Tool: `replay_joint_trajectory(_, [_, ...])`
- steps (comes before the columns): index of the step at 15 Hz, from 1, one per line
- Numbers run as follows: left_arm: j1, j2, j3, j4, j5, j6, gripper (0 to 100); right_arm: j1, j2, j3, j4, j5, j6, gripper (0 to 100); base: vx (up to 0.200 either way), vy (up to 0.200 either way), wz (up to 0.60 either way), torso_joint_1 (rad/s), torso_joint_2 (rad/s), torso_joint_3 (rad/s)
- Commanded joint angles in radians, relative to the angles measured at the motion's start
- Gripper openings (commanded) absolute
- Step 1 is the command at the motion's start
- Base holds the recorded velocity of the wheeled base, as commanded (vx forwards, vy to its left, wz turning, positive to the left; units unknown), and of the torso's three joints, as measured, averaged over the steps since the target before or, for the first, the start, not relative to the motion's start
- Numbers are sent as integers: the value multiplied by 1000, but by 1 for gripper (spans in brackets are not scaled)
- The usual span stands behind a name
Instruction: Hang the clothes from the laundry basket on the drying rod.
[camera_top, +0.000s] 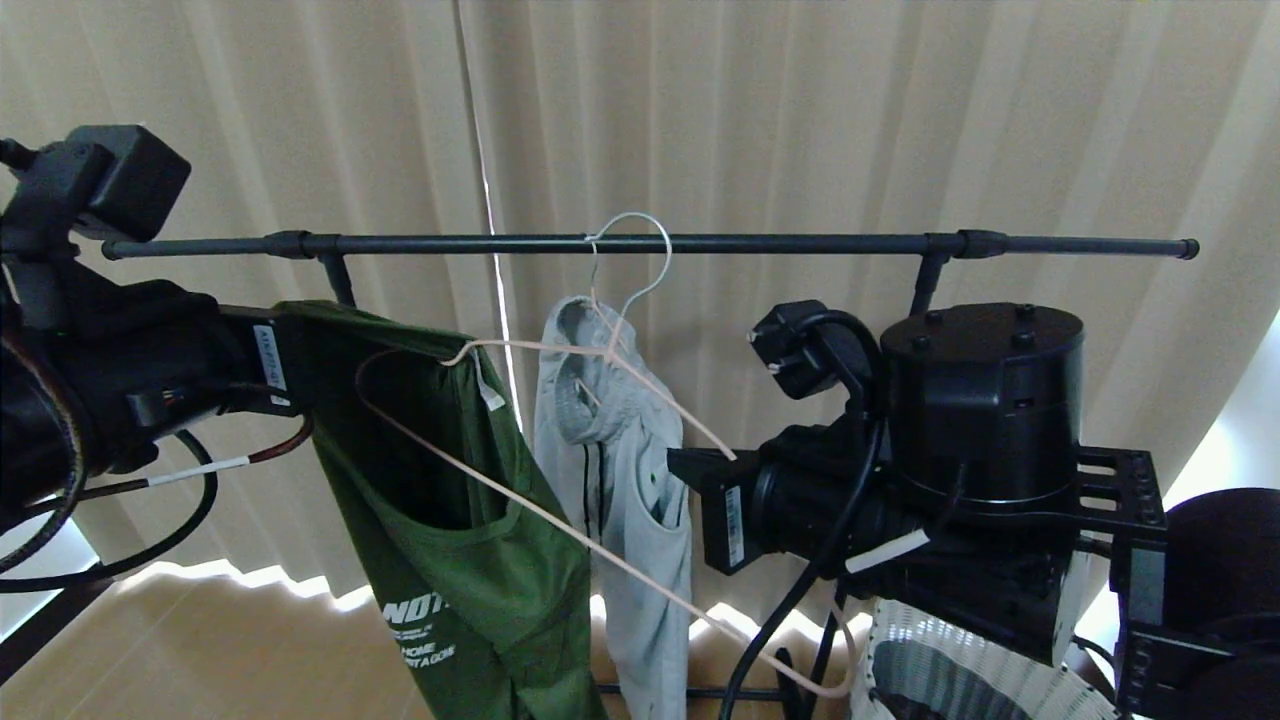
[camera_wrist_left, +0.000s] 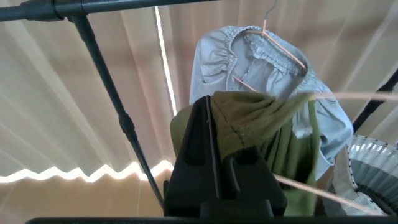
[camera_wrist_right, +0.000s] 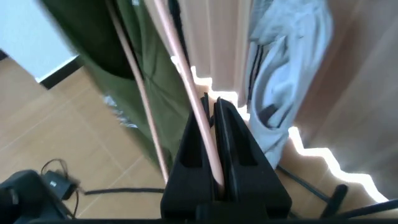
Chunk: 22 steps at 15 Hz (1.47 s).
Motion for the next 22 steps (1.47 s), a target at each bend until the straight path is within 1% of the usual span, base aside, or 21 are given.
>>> replay_joint_trajectory(1, [-2, -30, 14, 2, 1, 1, 0, -14, -9, -3, -1, -8, -7, 0, 0, 0, 0, 0, 0, 0])
replay_joint_trajectory(4, [-37, -33, 23, 4, 1, 2, 0, -31, -3, -7, -1, -24, -30, 0, 0, 0, 0, 0, 0, 0])
replay_joint_trajectory(6, [-82, -33, 23, 4, 1, 1, 0, -57, 12, -15, -1, -24, -56, 0, 0, 0, 0, 0, 0, 0])
replay_joint_trajectory(8, [-149, -30, 26, 4, -1, -4, 0, -66, 61, -70, -1, -24, -80, 0, 0, 0, 0, 0, 0, 0])
replay_joint_trajectory(11, [-270, -14, 24, 2, -6, -24, 0, -60, 141, -197, 18, -20, -86, 0, 0, 0, 0, 0, 0, 0])
replay_joint_trajectory(12, [-286, 4, 21, 0, -7, -29, 0, -49, 153, -223, 30, -18, -86, 0, 0, 0, 0, 0, 0, 0])
replay_joint_trajectory(13, [-287, 9, 20, 0, -7, -29, 0, -45, 155, -226, 30, -17, -86, 0, 0, 0, 0, 0, 0, 0])
replay_joint_trajectory(14, [-287, 47, 12, -4, -7, -32, 0, -15, 161, -239, 30, -9, -82, 0, 0, 0, 0, 0, 0, 0])
replay_joint_trajectory(15, [-287, 62, 8, -6, -7, -35, 0, -5, 161, -239, 30, -8, -77, 0, 0, 0, 0, 0, 0, 0])
replay_joint_trajectory(16, [-287, 90, -9, -18, -6, -62, 0, 23, 164, -236, 30, -6, -65, 0, 0, 0, 0, 0, 0, 0])
replay_joint_trajectory(17, [-287, 101, -23, -24, -6, -84, 0, 32, 176, -236, 30, -6, -43, 0, 0, 0, 0, 0, 0, 0])
replay_joint_trajectory(19, [-289, 102, -28, -24, -10, -90, 0, 34, 208, -246, 19, -6, -24, 0, 0, 0, 0, 0, 0, 0])
replay_joint_trajectory(22, [-330, 98, -23, -23, -33, -88, 0, 32, 238, -279, 15, -6, -16, 0, 0, 0, 0, 0, 0, 0])
